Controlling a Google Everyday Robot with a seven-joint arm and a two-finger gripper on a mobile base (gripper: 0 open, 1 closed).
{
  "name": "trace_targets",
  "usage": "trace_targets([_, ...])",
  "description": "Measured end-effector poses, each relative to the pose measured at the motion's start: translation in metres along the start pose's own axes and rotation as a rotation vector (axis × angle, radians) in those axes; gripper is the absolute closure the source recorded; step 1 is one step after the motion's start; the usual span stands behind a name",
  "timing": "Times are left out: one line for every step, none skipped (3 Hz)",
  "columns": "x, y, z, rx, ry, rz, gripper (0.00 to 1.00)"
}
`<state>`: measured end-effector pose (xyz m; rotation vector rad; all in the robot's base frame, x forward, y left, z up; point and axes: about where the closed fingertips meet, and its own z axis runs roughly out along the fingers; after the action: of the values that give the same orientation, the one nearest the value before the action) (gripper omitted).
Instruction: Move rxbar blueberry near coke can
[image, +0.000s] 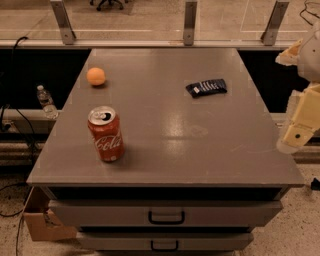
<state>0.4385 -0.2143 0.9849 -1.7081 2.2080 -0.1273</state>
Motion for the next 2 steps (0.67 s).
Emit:
trace_targets([0.000,0.000,0.000,0.000,0.000,0.000,0.00])
trace_targets([0.007,-0.024,0.012,-0.001,-0.044,0.004,0.00])
